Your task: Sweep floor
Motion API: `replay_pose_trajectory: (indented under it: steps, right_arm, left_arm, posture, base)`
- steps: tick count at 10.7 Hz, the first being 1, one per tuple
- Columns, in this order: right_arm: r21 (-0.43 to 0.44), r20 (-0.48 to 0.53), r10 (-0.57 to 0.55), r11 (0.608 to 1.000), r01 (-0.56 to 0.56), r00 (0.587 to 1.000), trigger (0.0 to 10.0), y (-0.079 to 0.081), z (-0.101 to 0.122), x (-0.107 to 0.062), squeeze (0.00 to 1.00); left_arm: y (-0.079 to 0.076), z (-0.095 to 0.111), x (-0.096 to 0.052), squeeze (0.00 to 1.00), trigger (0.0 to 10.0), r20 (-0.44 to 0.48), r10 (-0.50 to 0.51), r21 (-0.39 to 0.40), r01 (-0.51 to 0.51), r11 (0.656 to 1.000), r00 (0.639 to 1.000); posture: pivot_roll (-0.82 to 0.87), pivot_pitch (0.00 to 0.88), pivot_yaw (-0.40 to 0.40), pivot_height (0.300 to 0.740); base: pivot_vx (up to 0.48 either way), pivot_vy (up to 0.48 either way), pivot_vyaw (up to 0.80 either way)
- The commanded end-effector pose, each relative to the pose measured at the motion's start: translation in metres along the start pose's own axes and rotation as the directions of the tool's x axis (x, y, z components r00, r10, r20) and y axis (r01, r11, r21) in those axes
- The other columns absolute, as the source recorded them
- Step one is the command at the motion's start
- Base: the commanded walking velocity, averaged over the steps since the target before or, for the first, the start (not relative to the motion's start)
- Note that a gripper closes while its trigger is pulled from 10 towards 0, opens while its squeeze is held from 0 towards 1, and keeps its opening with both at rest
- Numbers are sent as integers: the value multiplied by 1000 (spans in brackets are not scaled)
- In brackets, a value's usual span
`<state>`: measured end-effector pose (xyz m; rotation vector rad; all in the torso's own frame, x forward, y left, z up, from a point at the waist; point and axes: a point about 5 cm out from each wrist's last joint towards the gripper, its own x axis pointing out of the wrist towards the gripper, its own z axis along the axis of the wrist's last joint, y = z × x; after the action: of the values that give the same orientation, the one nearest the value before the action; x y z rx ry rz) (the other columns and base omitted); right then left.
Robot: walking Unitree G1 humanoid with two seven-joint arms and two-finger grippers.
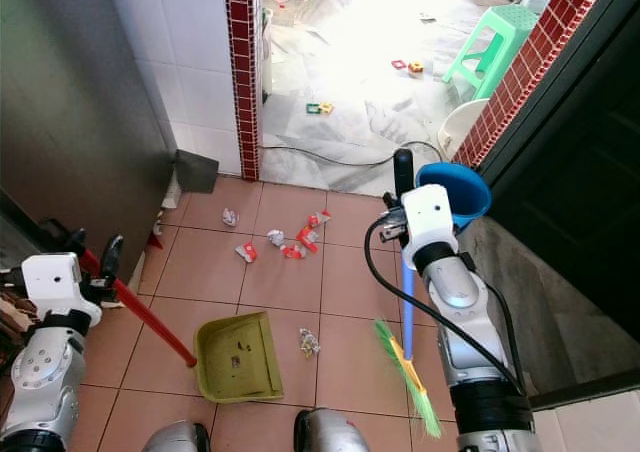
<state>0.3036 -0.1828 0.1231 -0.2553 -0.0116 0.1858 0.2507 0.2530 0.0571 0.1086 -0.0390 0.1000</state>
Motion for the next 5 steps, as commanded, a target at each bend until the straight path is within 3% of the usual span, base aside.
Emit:
replay_pose_trajectory:
  steps: [1, 5]
  right_arm:
    - [-30, 32, -12, 999, 13, 999, 10000, -5, 7, 1, 0]
    - [-31, 30, -11, 999, 12, 999, 10000, -5, 6, 1, 0]
  left_arm:
    - [0, 0, 0, 0, 0, -11, -12, 9, 12, 1000, 1000]
    - [0, -2, -1, 0, 0, -17, -17, -6, 17, 1000, 1000]
  posture:
    - [-156, 65, -101, 740]
    - [-156, 67, -103, 740]
  base:
    - [0, 0, 0]
    - [0, 0, 0]
